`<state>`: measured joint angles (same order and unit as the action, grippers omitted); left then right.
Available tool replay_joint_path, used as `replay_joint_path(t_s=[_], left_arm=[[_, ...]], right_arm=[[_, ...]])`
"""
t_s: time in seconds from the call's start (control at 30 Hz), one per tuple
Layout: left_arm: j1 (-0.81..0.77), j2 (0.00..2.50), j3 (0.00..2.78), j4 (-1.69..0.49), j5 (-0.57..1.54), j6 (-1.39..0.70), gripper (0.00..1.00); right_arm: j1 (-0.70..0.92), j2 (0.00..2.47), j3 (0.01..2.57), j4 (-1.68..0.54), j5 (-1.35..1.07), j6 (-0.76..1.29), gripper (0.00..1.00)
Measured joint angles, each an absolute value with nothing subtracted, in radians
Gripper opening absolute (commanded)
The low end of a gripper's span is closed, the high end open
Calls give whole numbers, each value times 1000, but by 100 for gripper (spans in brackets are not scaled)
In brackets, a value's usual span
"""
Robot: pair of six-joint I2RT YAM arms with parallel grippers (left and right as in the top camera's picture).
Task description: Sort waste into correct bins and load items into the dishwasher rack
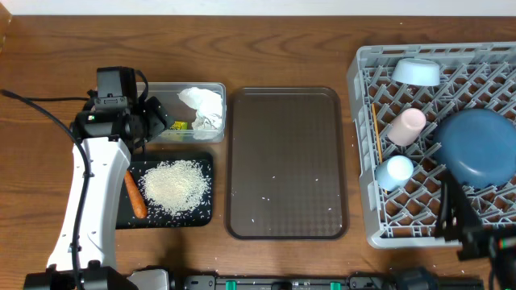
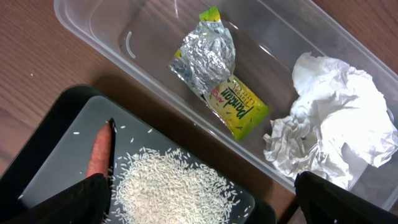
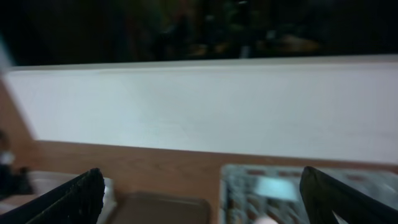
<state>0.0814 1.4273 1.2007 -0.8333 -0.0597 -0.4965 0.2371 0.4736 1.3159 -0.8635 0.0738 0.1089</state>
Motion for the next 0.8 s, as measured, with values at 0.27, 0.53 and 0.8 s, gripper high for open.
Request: replay_joint_path(t_s=[0.27, 0.53, 0.8], left_arm=[[81, 1427, 1201, -832, -60, -496, 98], [81, 1427, 1201, -833, -60, -496, 98], [81, 1427, 1201, -833, -60, -496, 98]], right_arm=[[163, 187, 920, -880, 178, 109, 99], [110, 49, 456, -519, 174, 126, 99], [80, 17, 214, -279, 116, 124, 99]])
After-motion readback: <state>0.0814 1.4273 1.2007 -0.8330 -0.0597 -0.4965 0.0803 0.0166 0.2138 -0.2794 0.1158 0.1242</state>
